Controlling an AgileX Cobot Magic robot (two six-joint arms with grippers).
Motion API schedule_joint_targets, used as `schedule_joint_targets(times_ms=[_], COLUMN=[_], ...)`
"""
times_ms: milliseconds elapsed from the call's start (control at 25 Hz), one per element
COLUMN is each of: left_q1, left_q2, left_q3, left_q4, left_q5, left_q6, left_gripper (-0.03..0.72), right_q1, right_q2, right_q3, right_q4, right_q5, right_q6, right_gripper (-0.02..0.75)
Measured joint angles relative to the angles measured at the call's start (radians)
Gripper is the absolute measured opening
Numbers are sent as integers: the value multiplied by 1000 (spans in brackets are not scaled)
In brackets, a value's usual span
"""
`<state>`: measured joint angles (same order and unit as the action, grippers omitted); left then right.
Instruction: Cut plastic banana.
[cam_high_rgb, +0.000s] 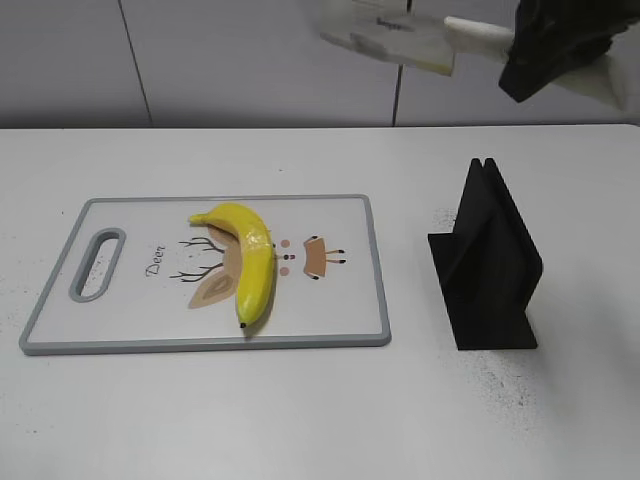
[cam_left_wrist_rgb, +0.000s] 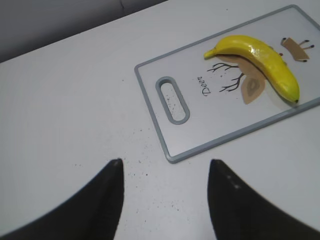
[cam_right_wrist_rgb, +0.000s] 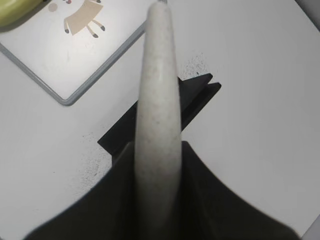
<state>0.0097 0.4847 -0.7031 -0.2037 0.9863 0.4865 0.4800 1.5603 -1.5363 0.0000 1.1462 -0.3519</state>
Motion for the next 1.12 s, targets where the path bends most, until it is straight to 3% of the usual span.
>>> schedule_joint_targets(times_ms=[280, 480, 760, 1120], left_q1=[-41, -166, -326, -341], left_q2=[327, 557, 851, 1105], left_q3=[-157, -325, -536, -690], left_q4=[-91, -82, 49, -68], left_q5=[-31, 12, 52, 59], left_q6=[246, 334, 422, 701], left_gripper=[514, 514, 513, 513], right_q1=[0, 0, 0, 0], right_q2=[145, 252, 349, 415], right_q3=[-96, -179, -230, -241], right_q4=[28, 93, 128, 271], right_q5=[-11, -8, 27, 24], right_q6=[-222, -307, -596, -882], right_gripper=[160, 160, 160, 160])
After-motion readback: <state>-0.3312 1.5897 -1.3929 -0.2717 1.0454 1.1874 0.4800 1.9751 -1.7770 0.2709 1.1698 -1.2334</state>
